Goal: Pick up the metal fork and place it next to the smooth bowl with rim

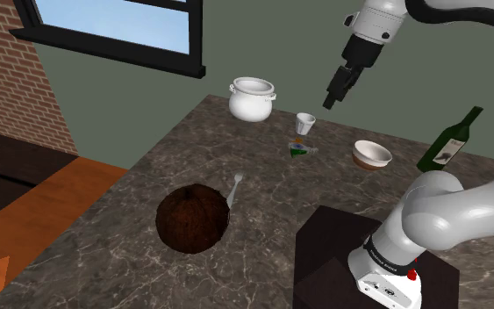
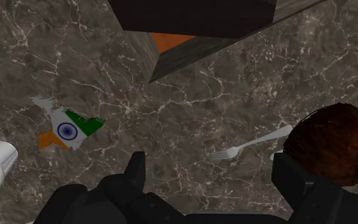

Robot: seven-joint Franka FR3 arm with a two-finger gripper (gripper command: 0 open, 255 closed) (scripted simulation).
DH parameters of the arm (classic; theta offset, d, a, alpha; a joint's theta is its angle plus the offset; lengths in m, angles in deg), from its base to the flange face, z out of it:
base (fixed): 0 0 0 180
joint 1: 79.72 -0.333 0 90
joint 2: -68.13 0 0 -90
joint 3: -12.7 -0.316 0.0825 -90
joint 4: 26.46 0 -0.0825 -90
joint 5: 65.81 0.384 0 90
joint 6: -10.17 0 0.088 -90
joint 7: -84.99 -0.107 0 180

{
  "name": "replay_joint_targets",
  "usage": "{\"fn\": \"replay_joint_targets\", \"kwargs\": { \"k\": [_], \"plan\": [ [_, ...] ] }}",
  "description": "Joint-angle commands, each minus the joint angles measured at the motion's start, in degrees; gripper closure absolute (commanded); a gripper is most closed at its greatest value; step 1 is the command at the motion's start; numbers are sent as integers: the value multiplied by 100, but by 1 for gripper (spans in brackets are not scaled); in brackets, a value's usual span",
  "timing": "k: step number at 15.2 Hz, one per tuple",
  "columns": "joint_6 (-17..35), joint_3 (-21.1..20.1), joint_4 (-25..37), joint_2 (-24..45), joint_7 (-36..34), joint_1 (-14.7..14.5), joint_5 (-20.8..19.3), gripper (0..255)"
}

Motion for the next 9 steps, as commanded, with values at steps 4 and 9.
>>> {"fn": "replay_joint_targets", "kwargs": {
  "k": [4,9],
  "plan": [
    [330,-391,-288,167,-795,122,234,0],
    [927,-1036,-588,655,-2103,305,608,0]
  ]
}}
